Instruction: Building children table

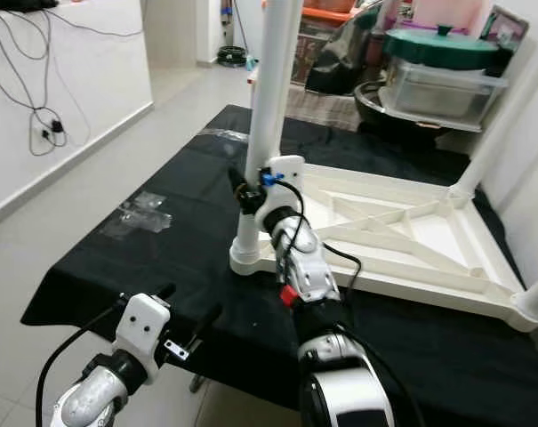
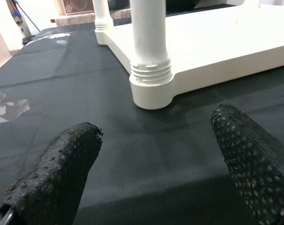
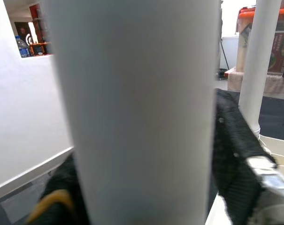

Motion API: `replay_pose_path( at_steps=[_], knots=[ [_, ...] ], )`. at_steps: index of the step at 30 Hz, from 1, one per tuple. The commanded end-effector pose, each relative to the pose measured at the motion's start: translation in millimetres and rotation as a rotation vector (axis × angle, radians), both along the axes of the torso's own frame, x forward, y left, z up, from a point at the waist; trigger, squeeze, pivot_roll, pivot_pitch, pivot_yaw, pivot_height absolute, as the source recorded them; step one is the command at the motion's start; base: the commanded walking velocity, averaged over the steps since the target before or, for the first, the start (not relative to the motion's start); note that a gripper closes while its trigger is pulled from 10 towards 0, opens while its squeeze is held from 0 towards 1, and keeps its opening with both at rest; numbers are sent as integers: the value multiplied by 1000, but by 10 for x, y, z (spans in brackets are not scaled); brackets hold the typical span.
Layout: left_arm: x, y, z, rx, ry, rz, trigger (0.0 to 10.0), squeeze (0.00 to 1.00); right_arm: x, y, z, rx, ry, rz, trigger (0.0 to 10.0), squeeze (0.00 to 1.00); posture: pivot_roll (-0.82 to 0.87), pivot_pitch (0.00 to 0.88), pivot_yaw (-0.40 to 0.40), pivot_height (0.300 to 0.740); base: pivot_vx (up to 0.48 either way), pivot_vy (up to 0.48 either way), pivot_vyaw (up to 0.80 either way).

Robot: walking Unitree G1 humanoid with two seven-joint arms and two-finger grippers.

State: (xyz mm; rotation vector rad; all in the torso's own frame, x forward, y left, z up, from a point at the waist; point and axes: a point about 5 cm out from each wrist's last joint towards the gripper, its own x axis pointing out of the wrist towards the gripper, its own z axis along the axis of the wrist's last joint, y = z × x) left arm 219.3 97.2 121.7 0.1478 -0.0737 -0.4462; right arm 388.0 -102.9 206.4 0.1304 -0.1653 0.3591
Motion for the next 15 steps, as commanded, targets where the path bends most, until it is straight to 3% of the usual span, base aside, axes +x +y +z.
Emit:
replay_pose_path(
  at_steps=[1, 5, 6, 10, 12, 14, 15],
  knots=[
    [-26, -20, -20, -3, 20, -7, 10000, 0, 19, -32, -2, 19, -1, -7, 10000, 1000, 80, 50, -108, 740, 0, 0, 0],
    [-49, -26, -7, -5, 19, -6, 10000, 0, 52, 12, 31, 20, -6, 20, 10000, 1000, 83, 56, -113, 740, 0, 0, 0],
    [-59, -28, -6, -7, 20, -5, 10000, 0, 72, 32, 37, 18, 14, 42, 10000, 0, 80, 59, -116, 740, 0, 0, 0],
    [-77, -39, -8, -10, 25, -5, 10000, 0, 114, 57, 55, 20, 42, 126, 10000, 0, 80, 61, -120, 740, 0, 0, 0],
    [-80, -43, -11, -10, 27, -7, 10000, 0, 112, 77, 50, 28, 52, 199, 10000, 0, 82, 60, -115, 740, 0, 0, 0],
    [-84, -48, -13, -10, 28, -11, 10000, 0, 98, 126, 7, 16, 99, 356, 10000, 0, 81, 58, -117, 740, 0, 0, 0],
    [-84, -48, -13, -10, 28, -11, 10000, 0, 98, 126, 7, 16, 99, 356, 10000, 0, 81, 58, -117, 740, 0, 0, 0]
  ],
)
